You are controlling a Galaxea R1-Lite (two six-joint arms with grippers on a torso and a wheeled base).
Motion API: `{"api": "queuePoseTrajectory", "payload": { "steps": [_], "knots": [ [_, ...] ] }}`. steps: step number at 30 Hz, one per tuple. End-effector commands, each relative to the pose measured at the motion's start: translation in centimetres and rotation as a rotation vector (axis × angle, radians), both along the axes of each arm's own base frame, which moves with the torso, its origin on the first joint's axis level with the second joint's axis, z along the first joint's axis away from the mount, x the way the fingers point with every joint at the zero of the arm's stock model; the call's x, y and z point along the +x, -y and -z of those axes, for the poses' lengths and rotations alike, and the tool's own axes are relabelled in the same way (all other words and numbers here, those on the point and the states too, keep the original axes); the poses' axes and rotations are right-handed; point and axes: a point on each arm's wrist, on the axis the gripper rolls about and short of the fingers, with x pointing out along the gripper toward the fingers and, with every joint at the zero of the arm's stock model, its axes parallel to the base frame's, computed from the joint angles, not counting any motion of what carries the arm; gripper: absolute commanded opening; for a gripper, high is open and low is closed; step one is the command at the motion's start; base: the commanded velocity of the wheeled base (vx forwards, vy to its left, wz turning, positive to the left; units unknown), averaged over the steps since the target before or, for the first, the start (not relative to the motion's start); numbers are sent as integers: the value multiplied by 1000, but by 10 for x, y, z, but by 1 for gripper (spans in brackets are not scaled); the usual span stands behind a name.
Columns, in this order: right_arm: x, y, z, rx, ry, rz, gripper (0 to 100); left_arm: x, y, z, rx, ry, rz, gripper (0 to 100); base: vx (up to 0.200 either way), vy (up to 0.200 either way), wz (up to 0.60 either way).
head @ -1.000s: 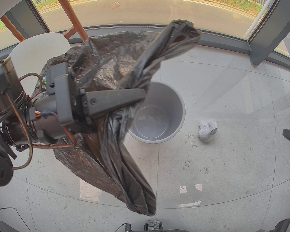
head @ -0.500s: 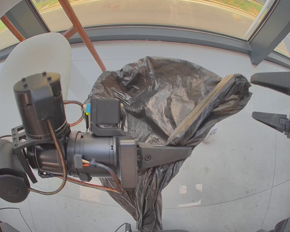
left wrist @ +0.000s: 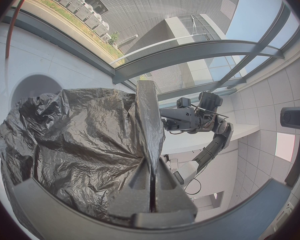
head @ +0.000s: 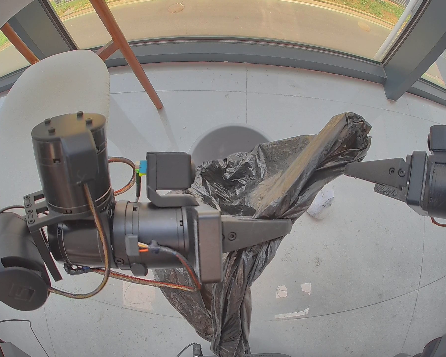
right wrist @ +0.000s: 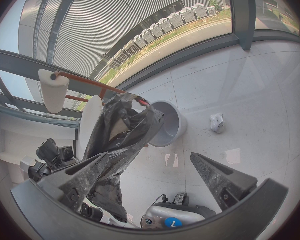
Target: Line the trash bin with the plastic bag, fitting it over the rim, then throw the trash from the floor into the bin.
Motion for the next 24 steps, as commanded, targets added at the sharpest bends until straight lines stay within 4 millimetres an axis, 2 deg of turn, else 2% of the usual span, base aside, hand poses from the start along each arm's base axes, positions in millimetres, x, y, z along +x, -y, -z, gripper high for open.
{"api": "queuePoseTrajectory", "payload": {
  "steps": [1, 5, 9, 20, 24],
  "knots": [
    [10, -6, 3, -12, -15, 10, 100, 0, 0, 0, 0, -1, 0, 0, 0, 0, 0],
    [22, -10, -12, 29, 35, 30, 100, 0, 0, 0, 0, -1, 0, 0, 0, 0, 0],
    [26, -12, -14, 28, 43, 29, 100, 0, 0, 0, -1, 1, 0, 0, 0, 0, 0],
    [33, -22, -5, -15, 26, 9, 100, 5, 3, -12, -29, 25, -37, 0, 0, 0, 0],
    [41, -36, -1, -34, 15, -23, 100, 5, 4, -15, -38, 34, -37, 0, 0, 0, 0]
  ]
}}
